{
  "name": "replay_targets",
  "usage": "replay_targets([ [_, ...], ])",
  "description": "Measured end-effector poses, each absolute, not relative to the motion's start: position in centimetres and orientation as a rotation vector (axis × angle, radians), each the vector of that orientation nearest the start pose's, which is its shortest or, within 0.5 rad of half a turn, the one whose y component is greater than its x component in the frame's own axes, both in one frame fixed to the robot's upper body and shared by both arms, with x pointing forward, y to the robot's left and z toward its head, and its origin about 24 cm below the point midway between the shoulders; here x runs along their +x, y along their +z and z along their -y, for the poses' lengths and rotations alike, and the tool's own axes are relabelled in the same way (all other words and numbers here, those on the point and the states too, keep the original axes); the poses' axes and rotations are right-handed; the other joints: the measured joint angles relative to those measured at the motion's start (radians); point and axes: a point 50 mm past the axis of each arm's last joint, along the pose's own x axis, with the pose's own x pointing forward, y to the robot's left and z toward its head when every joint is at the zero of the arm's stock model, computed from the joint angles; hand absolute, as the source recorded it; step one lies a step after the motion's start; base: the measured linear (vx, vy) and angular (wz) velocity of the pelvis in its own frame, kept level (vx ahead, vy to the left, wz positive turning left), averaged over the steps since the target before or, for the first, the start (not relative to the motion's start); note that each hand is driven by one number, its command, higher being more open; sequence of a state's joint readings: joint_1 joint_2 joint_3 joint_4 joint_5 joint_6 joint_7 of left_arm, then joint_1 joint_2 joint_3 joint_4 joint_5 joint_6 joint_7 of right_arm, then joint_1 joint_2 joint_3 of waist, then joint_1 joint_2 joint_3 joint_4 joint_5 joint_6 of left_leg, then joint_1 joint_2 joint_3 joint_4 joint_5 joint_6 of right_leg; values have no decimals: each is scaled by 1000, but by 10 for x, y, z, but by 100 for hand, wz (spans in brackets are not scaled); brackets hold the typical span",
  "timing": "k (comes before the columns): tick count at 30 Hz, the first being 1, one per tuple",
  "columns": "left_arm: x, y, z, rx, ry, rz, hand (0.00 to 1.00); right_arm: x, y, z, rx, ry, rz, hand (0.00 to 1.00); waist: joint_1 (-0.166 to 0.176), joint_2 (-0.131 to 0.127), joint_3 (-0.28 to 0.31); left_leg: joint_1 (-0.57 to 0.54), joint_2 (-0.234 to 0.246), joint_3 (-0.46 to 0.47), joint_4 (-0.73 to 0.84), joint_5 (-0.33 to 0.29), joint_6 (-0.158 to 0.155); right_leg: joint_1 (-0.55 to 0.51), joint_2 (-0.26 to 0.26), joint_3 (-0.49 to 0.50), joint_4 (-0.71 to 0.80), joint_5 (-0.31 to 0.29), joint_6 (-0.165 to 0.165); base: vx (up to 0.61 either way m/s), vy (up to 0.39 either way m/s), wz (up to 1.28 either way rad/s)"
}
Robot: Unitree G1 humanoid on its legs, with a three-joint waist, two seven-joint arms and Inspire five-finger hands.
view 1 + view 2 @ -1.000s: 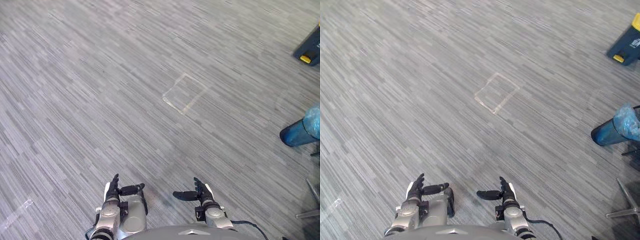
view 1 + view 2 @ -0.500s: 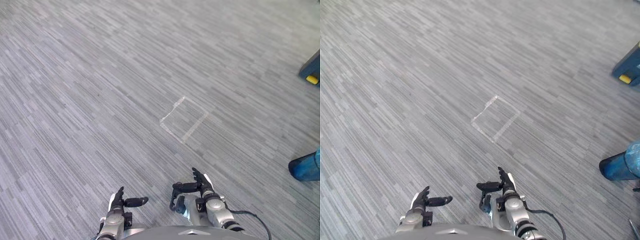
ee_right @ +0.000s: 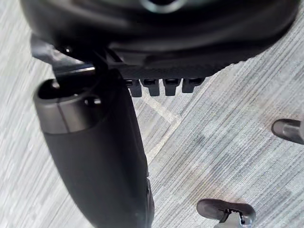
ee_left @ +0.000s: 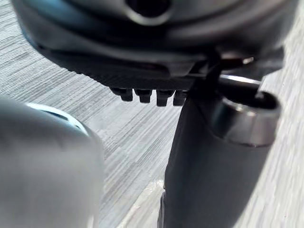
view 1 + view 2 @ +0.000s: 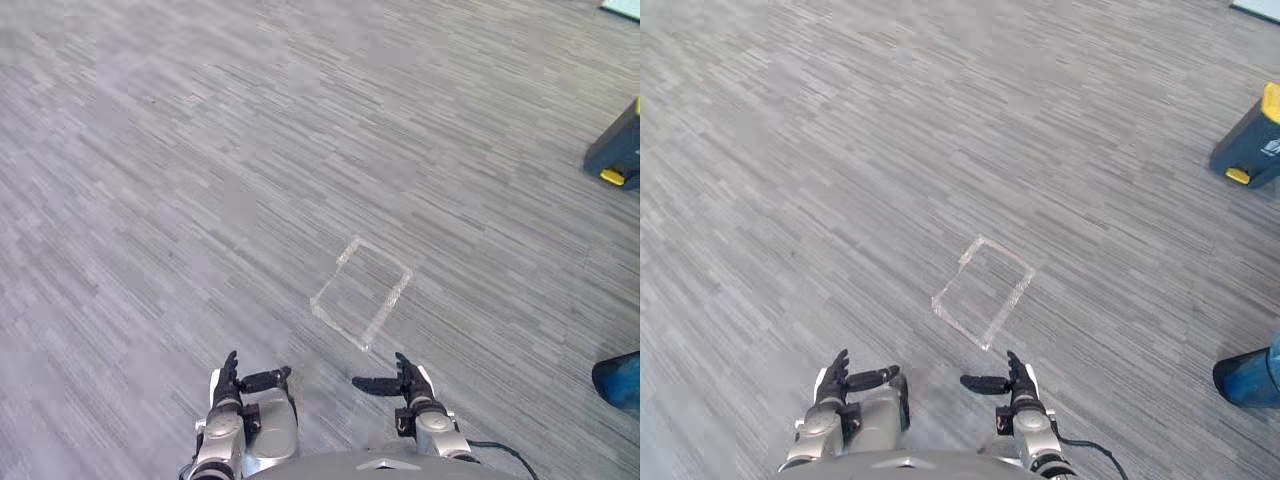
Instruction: Organize the slippers on the shoe rack
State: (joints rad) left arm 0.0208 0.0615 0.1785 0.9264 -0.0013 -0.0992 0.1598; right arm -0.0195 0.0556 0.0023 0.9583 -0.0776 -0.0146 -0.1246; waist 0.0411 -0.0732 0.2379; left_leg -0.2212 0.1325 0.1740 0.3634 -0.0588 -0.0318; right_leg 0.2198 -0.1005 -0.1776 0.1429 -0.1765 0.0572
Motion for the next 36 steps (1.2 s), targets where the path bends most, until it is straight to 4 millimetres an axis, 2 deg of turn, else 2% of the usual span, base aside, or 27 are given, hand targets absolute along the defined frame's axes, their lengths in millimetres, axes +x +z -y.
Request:
replay_targets([
  [2,144,-137,-210,47,356,-865,100,154,-142,130,-75,-42,-920,100,4,2,-4,6,6,10,66,-55,19,5,-6,27,33,41,7,441,261,-33],
  [3,140,-139,-211,48,357,-884,100,155,-142,131,-80,-41,-920,100,8,14,-9,50,12,35,60,-109,15,-21,-10,62,124,46,14,473,287,-56],
  [5,136,-142,-210,50,354,-903,100,154,-144,131,-83,-37,-932,100,5,14,-10,111,7,56,16,-131,15,-79,-33,74,282,49,22,258,151,-44],
  [6,132,-144,-208,70,330,-927,100,150,-145,131,-89,-30,-941,100,-4,7,-15,192,-11,81,-49,-141,26,-174,-89,49,509,128,90,251,120,-40],
  [7,130,-145,-209,86,317,-940,100,150,-145,132,-90,-27,-945,100,-11,12,-12,255,-22,98,-94,-146,30,-233,-127,15,659,100,58,382,176,-35],
  [8,128,-146,-209,92,315,-945,100,151,-145,131,-90,-24,-943,100,-15,11,-13,276,-24,102,-107,-147,31,-251,-137,-4,695,74,36,402,143,-21],
  [9,125,-147,-211,101,314,-961,100,154,-144,131,-106,-8,-932,100,-28,14,-14,339,-22,109,-149,-148,30,-299,-145,-63,749,3,-1,344,82,-4],
  [11,123,-148,-212,104,317,-971,100,162,-140,131,-124,11,-894,100,-43,23,-15,387,4,117,-180,-147,28,-390,-109,-156,660,-62,-38,333,-18,2],
  [12,122,-148,-212,105,316,-973,100,164,-139,131,-125,12,-890,100,-45,24,-15,390,8,117,-180,-147,28,-399,-103,-164,640,-63,-39,323,-64,5],
  [13,121,-149,-213,107,312,-984,100,168,-137,130,-132,17,-875,100,-49,27,-13,408,24,119,-187,-147,28,-445,-76,-204,511,-57,-40,342,-97,8],
  [14,115,-151,-214,103,313,-1000,100,169,-137,130,-134,20,-871,100,-49,23,-15,436,18,122,-202,-154,12,-453,-47,-243,319,11,-46,355,-109,14],
  [15,115,-150,-217,109,317,-1000,100,165,-138,130,-138,23,-884,100,-48,7,-21,448,2,119,-208,-164,-11,-448,-38,-250,190,148,-68,359,-136,14],
  [16,113,-150,-218,114,316,-1002,100,162,-140,129,-142,29,-892,100,-47,-10,-29,459,-11,115,-209,-174,-28,-449,-40,-248,144,248,-99,352,-140,-19],
  [17,113,-152,-214,105,312,-1013,100,166,-139,138,-191,40,-885,100,-36,32,-32,497,19,109,-211,-199,-56,-455,-10,-240,196,210,-144,354,-160,-31],
  [19,109,-155,-204,87,294,-1026,100,163,-140,146,-205,22,-897,100,-44,71,-50,476,52,89,-125,-199,-57,-448,27,-217,192,135,-131,329,-144,-45],
  [20,110,-155,-202,84,292,-1025,100,161,-141,147,-198,13,-902,100,-44,76,-52,445,70,64,-45,-199,-57,-435,38,-221,179,122,-133,309,-162,-25],
  [22,113,-154,-199,67,294,-1013,100,160,-141,150,-189,-5,-904,100,-46,87,-49,356,118,1,181,-176,-80,-385,72,-232,143,110,-133,320,-159,0],
  [23,117,-153,-194,41,302,-999,100,157,-140,149,-183,-12,-903,100,-44,94,-44,275,156,-47,378,-101,-105,-336,100,-234,114,99,-140,295,-94,-8],
  [24,120,-151,-195,35,304,-978,100,155,-141,149,-181,-15,-908,100,-38,93,-43,197,189,-60,542,-112,-114,-289,124,-223,85,89,-151,334,-65,-22],
  [25,123,-150,-196,42,299,-966,100,153,-142,149,-171,-25,-916,100,-33,88,-45,157,190,-54,574,-165,-112,-260,131,-209,62,96,-147,259,-11,-29],
  [26,123,-149,-196,44,299,-963,100,152,-142,149,-165,-30,-918,100,-30,85,-46,148,186,-48,566,-179,-110,-252,133,-203,54,96,-146,263,24,-43],
  [28,127,-147,-196,46,301,-944,100,152,-143,152,-153,-54,-923,100,-17,75,-44,109,121,-55,401,-246,-90,-218,134,-142,18,103,-134,286,120,-77],
  [30,129,-146,-195,43,308,-935,100,152,-143,153,-144,-69,-923,100,1,75,-43,94,23,-200,132,-258,-90,-213,130,-45,18,101,-119,279,232,-134],
  [31,129,-146,-194,39,309,-934,100,150,-144,153,-143,-71,-932,100,6,77,-42,101,-10,-277,50,-200,-84,-208,129,2,33,94,-102,315,288,-130],
  [32,127,-147,-192,32,307,-939,100,146,-145,154,-145,-72,-944,100,7,79,-44,127,-19,-278,33,-156,-56,-201,131,29,39,89,-92,261,258,-112],
  [34,124,-149,-197,44,311,-952,100,141,-148,149,-131,-70,-964,100,-2,55,-57,170,-37,-215,12,-160,-44,-194,107,87,20,89,-61,225,224,-78],
  [36,123,-150,-198,48,312,-962,100,139,-148,146,-123,-67,-968,100,-2,48,-62,196,-49,-161,5,-168,-29,-185,90,138,6,93,-43,207,251,-72],
])
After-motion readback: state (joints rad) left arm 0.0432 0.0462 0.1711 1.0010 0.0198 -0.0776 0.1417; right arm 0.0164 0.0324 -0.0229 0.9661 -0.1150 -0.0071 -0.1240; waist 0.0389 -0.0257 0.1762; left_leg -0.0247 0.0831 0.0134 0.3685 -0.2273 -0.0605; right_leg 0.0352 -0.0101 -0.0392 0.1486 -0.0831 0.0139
